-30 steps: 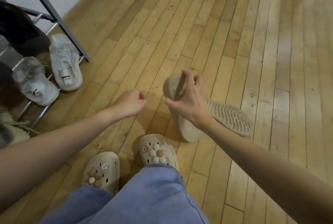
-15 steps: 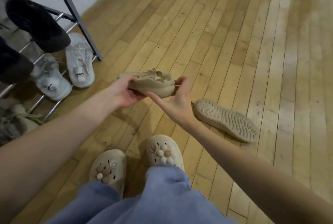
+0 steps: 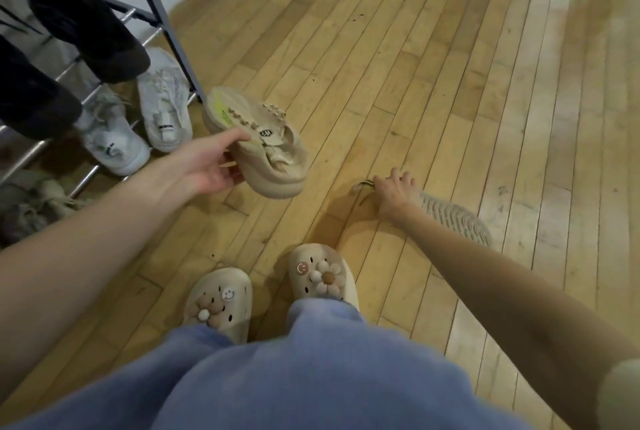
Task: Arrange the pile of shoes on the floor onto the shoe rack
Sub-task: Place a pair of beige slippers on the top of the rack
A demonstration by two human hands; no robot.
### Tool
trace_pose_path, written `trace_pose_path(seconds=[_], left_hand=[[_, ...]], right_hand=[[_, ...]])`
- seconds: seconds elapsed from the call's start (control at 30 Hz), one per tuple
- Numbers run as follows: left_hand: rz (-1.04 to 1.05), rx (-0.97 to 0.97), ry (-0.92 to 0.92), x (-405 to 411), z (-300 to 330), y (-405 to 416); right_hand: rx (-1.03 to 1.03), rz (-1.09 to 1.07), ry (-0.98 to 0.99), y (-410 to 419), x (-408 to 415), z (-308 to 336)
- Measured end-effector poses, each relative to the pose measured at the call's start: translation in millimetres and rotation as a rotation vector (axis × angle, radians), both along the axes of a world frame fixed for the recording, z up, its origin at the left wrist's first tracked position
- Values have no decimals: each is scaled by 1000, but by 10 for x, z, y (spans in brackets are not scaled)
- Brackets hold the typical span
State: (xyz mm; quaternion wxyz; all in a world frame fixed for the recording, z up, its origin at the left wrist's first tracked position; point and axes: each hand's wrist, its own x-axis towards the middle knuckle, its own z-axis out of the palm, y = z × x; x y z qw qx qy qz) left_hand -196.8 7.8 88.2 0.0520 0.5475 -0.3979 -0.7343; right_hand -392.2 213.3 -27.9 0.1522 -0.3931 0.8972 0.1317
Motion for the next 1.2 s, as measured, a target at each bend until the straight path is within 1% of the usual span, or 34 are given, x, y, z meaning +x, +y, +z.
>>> trace_pose_path(seconds=[0.1, 0.17, 0.23, 0.37, 0.53, 0.63, 0.73, 0.8, 0.9, 0.97, 1.07, 1.2], left_hand=[[12, -20, 40, 148, 319, 50], [8, -85, 24, 295, 532, 78], [1, -172, -4, 461, 764, 118], [78, -368, 34, 886, 1366, 159], [160, -640, 127, 1449, 2175, 347], [229, -749, 183, 1850, 2597, 431], [331, -760, 254, 2252, 2966, 450], [428, -735, 279, 2469, 3147, 452], [563, -724, 313, 2724, 3332, 425], [633, -727, 301, 2866, 3382, 369], [728, -765, 250, 3050, 3398, 246], [824, -839, 197, 3178, 3422, 35]], right_hand=[[-168, 34, 5, -165, 164, 310], [-281, 55, -18, -292, 305, 648], [-410, 54, -51, -396, 432, 1057], [-725, 24, -125, -503, 757, 1924], [-1149, 268, -33, -620, 1302, 2773], [-1391, 354, 35, -696, 1601, 3202], [-1677, 411, 66, -767, 1879, 3489], [-1807, 464, 33, -835, 2061, 3626], [-1877, 544, -62, -961, 2314, 3791], [-1866, 615, -129, -1072, 2478, 3871], [-1841, 718, -156, -1294, 2752, 3932], [-1784, 740, -201, -1704, 3110, 3992]])
